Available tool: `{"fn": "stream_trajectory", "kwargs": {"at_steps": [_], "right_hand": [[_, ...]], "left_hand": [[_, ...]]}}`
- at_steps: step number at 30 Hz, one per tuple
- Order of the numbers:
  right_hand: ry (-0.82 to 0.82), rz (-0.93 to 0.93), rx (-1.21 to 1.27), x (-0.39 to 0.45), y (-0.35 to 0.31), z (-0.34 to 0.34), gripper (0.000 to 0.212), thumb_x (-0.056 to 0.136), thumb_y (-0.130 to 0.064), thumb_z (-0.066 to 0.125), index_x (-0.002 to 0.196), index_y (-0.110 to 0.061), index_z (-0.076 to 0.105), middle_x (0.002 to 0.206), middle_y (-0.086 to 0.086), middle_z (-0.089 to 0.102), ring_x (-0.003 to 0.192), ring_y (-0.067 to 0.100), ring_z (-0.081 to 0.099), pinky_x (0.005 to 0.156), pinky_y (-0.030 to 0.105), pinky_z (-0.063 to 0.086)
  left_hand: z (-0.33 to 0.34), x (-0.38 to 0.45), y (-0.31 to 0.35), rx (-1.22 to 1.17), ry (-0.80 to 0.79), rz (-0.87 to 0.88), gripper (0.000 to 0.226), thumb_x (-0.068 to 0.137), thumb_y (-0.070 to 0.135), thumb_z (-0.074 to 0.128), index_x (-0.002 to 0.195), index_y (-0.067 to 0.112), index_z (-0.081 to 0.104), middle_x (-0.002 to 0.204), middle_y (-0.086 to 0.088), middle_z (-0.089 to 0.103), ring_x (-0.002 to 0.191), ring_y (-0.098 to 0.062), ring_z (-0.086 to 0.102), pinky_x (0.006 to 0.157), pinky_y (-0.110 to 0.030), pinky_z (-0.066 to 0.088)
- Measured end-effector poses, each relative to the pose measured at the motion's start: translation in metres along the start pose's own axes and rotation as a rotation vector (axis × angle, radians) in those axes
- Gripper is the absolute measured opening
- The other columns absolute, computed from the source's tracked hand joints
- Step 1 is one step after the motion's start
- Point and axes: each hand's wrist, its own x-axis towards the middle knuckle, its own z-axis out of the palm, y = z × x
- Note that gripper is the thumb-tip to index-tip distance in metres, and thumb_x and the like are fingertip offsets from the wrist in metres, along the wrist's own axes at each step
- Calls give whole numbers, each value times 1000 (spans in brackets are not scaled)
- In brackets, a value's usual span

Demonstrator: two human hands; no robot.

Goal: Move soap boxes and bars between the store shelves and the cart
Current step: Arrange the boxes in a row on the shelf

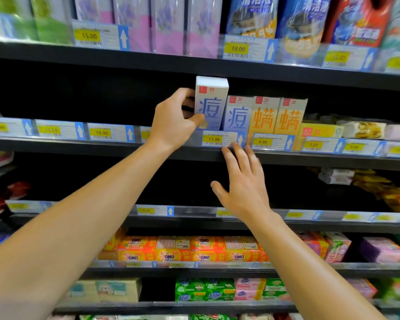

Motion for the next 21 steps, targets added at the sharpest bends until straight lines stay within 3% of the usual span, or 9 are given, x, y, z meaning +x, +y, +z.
{"fn": "stream_trajectory", "kwargs": {"at_steps": [5,9,13,21], "right_hand": [[20,5,13,0,-1,1,82,89,-50,61,156,-23,23,164,1,17,152,26,4,123,42,8],[28,10,17,0,-1,3,81,89,-50,61,156,-23,24,164,1,18,152,26,3,123,43,8],[33,10,24,0,0,4,81,89,-49,62,156,-23,24,164,0,18,152,25,3,123,43,9],[43,12,31,0,-1,6,80,88,-48,63,155,-22,27,163,1,20,152,26,4,124,45,11]], "left_hand": [[4,3,-1,82,0,-39,42,89,22,70,127,15,54,113,5,66,100,-5,60,86,-23,51],[8,6,-4,177,-8,-115,46,92,31,65,133,16,50,106,5,68,93,-12,63,82,-30,52],[11,4,-7,308,-16,-129,26,93,36,61,113,20,61,104,5,71,94,-16,66,77,-34,54],[8,3,-10,407,-10,-168,27,91,45,61,100,20,63,84,3,69,81,-19,65,67,-31,44]]}}
